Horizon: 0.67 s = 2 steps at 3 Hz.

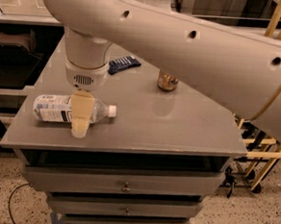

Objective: Place blue plastic bottle upright

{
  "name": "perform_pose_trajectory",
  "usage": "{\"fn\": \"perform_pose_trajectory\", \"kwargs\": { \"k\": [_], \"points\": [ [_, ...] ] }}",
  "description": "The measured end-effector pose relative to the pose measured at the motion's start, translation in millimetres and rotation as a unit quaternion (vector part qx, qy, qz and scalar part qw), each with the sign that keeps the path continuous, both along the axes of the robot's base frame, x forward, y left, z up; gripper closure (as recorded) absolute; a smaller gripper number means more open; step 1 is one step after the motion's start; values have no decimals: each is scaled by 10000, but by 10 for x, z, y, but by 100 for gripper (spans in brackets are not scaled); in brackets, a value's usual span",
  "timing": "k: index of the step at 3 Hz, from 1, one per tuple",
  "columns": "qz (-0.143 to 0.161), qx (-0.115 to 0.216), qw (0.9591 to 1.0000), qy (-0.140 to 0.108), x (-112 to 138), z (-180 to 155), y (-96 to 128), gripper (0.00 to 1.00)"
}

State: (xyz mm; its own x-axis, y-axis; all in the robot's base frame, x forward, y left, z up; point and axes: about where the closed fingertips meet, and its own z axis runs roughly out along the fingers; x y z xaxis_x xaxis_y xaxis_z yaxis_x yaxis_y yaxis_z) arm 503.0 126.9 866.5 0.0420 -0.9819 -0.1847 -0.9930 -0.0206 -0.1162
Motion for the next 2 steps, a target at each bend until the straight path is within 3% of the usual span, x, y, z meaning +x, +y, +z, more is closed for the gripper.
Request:
{"fn": "perform_pose_trajectory", "kwargs": {
  "k": [2],
  "points": [
    [-128,-71,9998,129,20,-232,157,0]
  ]
}}
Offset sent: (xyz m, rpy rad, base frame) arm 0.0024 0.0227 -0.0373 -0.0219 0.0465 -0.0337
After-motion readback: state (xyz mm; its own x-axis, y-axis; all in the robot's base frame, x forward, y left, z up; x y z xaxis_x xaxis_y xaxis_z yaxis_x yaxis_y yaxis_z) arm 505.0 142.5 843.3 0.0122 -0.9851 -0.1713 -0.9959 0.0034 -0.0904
